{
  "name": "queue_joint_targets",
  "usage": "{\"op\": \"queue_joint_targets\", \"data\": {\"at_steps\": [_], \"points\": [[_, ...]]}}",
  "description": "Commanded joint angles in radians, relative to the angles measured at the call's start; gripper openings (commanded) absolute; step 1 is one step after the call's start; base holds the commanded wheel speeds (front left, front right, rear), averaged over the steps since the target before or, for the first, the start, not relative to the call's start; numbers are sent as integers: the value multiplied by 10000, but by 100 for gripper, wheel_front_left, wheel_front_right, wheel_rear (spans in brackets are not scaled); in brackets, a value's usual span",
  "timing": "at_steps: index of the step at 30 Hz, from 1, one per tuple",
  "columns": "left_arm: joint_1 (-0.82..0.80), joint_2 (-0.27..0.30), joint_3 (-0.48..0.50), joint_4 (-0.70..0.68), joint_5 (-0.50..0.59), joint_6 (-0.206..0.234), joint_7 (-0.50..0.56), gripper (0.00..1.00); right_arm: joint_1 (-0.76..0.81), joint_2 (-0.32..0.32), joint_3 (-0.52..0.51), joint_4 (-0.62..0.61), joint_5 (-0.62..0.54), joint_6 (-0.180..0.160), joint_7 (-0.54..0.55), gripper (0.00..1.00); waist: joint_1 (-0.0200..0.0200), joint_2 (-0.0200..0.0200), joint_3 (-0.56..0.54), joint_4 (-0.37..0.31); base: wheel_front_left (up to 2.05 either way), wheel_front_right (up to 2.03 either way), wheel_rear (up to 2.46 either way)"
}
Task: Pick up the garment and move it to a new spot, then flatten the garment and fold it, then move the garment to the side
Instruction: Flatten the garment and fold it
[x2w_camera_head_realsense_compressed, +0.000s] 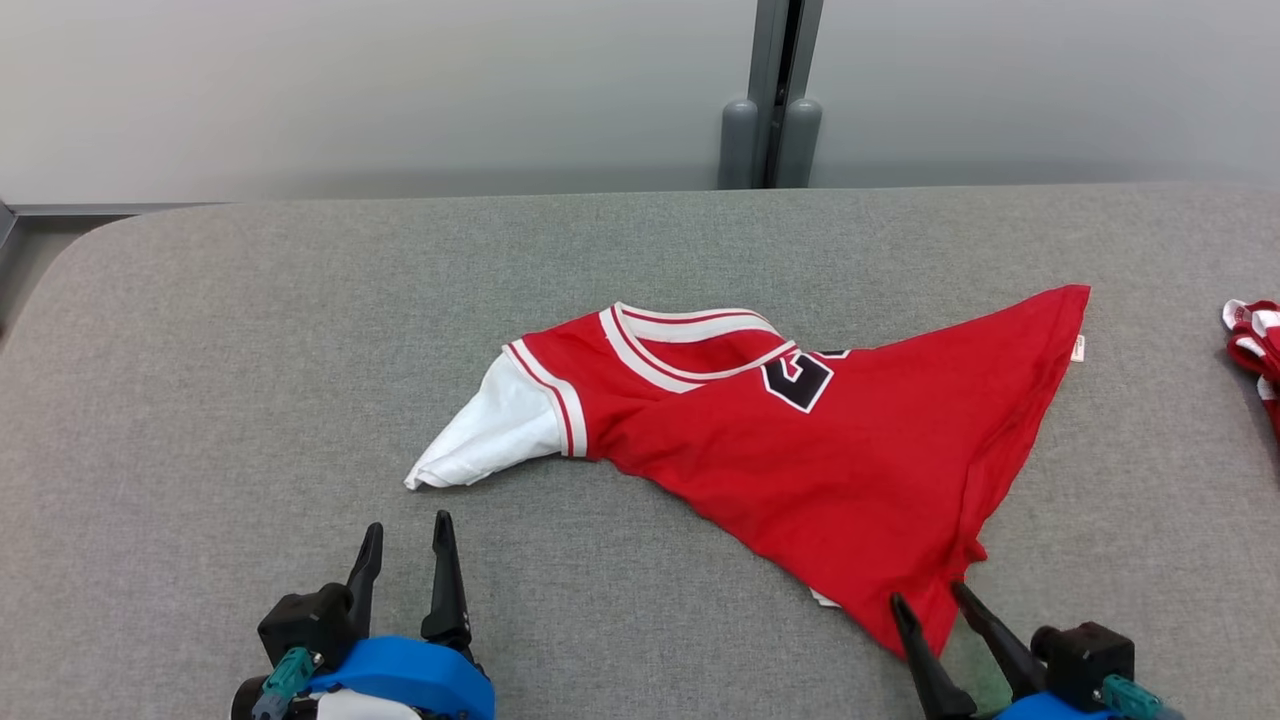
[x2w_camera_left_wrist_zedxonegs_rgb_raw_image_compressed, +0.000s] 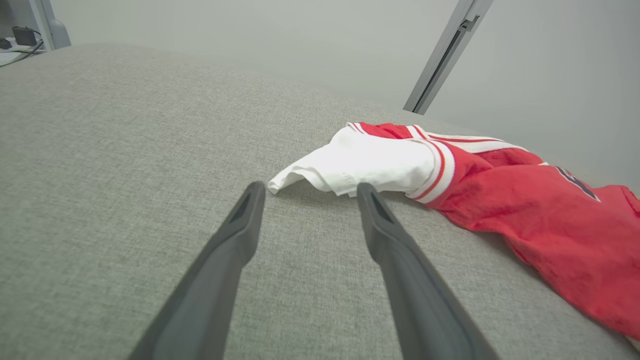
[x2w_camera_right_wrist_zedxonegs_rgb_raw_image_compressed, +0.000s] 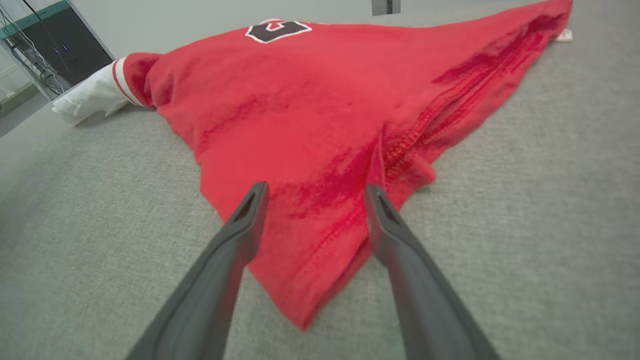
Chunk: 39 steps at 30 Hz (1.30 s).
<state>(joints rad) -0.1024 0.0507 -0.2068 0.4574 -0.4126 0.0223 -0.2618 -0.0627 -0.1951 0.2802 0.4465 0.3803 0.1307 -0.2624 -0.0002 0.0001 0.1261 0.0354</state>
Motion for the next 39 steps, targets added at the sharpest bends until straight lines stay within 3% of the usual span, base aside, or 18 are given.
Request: {"op": "queue_joint_targets", "data": {"at_steps": [1,15,16,17,18,25,30,38,39], "points": [[27,-1,53,-11,28,-24,-43,100,215,70,-24,98,67,0,-30,100,2,-1,-9,-8,0,0,0],[58,-1,14,17,91,-102,-43,100,724,395,-398,912,-507,-1,-3,100,2,-1,-9,102,0,0,0],[73,-1,26,28,98,-111,-43,100,697,418,-430,1042,-580,-1,8,48,2,-1,-7,92,0,0,0],[83,-3,39,40,101,-119,-43,100,610,461,-452,1121,-619,-3,30,7,2,-1,-5,83,0,0,0],[87,-1,56,52,93,-120,-43,100,499,507,-473,1194,-680,-3,30,0,2,-1,0,72,0,0,0],[-56,-3,8,-4,75,-94,-43,100,-291,426,-1624,960,-975,-1,-17,0,2,-1,70,70,0,0,0],[-115,-1,39,-10,138,-71,-43,100,-1110,-58,-2827,998,-1376,-1,-18,0,2,-1,177,7,0,0,0],[-258,-1,-92,81,159,-92,-43,100,-2102,-808,-4278,2615,-2212,-3,-18,0,2,-1,182,-13,0,0,0],[-249,-3,-111,80,149,-89,-43,100,-2148,-757,-4388,2815,-2271,-1,-18,30,2,-1,168,-11,0,0,0]]}}
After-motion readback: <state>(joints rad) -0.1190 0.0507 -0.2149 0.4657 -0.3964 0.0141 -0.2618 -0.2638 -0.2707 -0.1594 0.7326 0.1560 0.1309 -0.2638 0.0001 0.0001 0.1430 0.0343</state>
